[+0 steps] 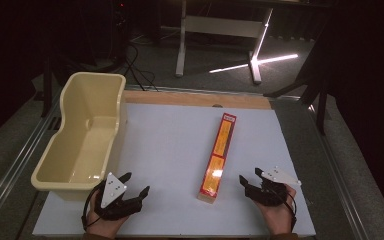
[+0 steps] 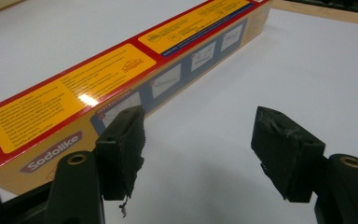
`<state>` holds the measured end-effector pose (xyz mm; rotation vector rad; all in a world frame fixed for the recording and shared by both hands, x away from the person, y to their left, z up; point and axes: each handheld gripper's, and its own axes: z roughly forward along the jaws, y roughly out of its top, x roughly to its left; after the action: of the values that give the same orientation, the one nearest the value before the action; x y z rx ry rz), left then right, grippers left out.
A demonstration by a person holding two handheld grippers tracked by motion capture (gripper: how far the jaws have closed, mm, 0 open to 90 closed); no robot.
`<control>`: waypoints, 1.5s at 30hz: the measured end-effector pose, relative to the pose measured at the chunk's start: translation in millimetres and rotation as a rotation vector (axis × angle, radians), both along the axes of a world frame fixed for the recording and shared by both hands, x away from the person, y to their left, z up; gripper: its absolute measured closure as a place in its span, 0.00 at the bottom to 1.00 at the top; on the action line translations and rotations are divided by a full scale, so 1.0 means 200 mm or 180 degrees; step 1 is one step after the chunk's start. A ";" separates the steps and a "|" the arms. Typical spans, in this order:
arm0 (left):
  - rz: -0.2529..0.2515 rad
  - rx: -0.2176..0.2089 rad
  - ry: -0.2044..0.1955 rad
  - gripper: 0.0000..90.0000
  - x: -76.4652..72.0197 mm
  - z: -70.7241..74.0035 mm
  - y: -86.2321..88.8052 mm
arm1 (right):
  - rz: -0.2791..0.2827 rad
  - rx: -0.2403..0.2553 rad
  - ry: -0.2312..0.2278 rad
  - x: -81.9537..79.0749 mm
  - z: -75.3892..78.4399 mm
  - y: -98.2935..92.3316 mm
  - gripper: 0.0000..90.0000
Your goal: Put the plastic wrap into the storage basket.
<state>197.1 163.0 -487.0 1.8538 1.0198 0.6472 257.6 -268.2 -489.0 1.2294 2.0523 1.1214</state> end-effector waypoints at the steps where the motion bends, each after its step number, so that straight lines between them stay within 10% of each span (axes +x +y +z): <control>1: 0.0010 0.0008 -0.0003 0.32 0.00 0.00 -0.01 | 0.0002 -0.0002 0.0002 0.00 0.00 0.00 0.38; 16: 0.0051 0.0000 -0.0050 0.32 -0.01 -0.01 -0.02 | 0.0586 0.0040 0.0007 0.03 0.04 0.21 0.65; 23: 0.0050 -0.0002 -0.0057 0.32 -0.01 -0.01 -0.02 | 0.0905 0.0004 0.0083 0.07 0.06 0.38 0.99; 34: 0.0040 -0.0023 -0.0078 0.32 -0.01 -0.01 -0.01 | 0.1129 -0.0331 0.0353 0.13 -0.02 0.63 1.00; 45: 0.0010 -0.0037 -0.0090 0.32 -0.02 0.00 -0.02 | 0.1228 -0.0610 0.0493 0.16 -0.04 0.69 1.00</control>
<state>193.5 159.0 -487.8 1.8284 1.0063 0.6663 288.7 -129.4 -497.5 0.8726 2.5244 0.9832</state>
